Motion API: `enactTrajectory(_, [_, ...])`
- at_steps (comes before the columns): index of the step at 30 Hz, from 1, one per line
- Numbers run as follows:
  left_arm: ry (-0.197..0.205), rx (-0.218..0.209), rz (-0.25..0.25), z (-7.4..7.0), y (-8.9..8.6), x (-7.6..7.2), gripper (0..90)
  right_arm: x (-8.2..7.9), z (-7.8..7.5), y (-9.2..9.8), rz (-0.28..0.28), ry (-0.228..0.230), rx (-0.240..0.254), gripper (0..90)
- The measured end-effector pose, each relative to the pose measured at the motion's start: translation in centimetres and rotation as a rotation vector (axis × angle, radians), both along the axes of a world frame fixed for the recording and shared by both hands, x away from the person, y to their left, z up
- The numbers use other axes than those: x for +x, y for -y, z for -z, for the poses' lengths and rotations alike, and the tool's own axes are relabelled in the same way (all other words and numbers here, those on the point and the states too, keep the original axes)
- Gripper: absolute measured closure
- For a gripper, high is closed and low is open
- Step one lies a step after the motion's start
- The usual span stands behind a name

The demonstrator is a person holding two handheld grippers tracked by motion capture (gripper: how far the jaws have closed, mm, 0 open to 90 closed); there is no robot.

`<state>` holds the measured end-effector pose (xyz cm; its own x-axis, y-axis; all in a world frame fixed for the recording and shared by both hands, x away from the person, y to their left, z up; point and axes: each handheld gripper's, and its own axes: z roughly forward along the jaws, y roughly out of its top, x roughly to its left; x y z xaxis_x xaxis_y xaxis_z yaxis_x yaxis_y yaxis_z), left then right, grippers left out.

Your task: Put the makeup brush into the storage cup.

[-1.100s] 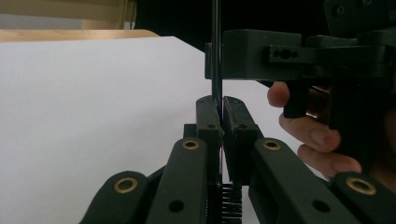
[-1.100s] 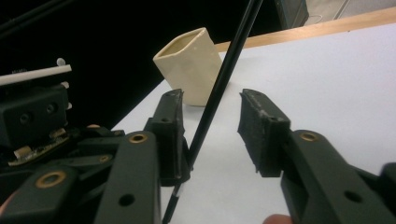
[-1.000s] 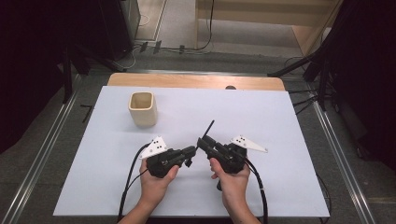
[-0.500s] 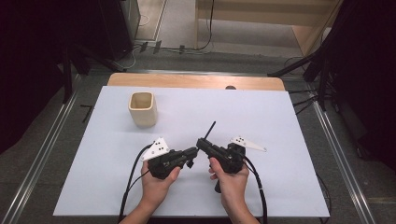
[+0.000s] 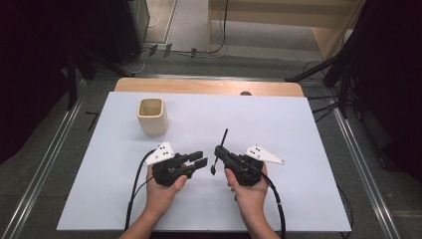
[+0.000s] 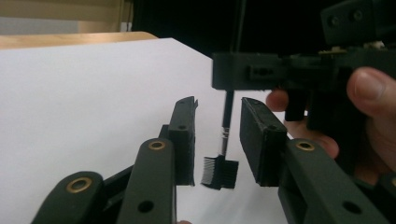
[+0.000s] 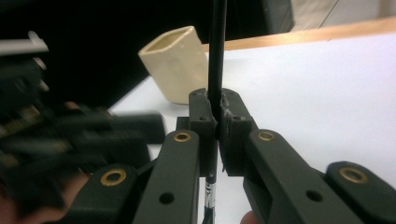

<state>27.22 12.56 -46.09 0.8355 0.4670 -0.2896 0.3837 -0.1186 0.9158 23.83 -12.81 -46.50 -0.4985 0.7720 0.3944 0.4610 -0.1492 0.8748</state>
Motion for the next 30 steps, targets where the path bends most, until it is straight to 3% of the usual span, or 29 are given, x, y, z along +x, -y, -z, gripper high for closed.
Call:
enactTrajectory(3, [0.006, 0.021, -0.008, -0.9, -0.7, 0.3, 66.4, -0.1, -0.2, -0.4, 0.011, 0.055, -0.111, 87.1])
enactTrajectory(8, [0.019, 0.091, -0.016, -2.3, -1.1, 0.5, 62.6, -0.3, -0.2, -1.4, 0.007, 0.147, -0.292, 87.1])
enactTrajectory(17, [-0.049, 0.168, 0.000, -4.0, -0.7, 0.2, 60.8, -0.6, 0.4, -3.2, -0.023, 0.246, -0.583, 87.1])
enactTrajectory(19, [-0.074, 0.183, -0.001, -4.2, -0.6, 0.2, 60.7, -0.7, 0.4, -3.6, -0.035, 0.269, -0.635, 87.1])
enactTrajectory(23, [-0.086, 0.201, -0.006, -4.4, -0.5, 0.2, 60.9, -0.9, 0.6, -4.2, -0.052, 0.318, -0.733, 87.1])
enactTrajectory(30, [-0.114, 0.197, -0.019, -4.5, -0.4, 0.2, 63.9, -1.1, 1.1, -5.1, -0.088, 0.367, -0.837, 87.1])
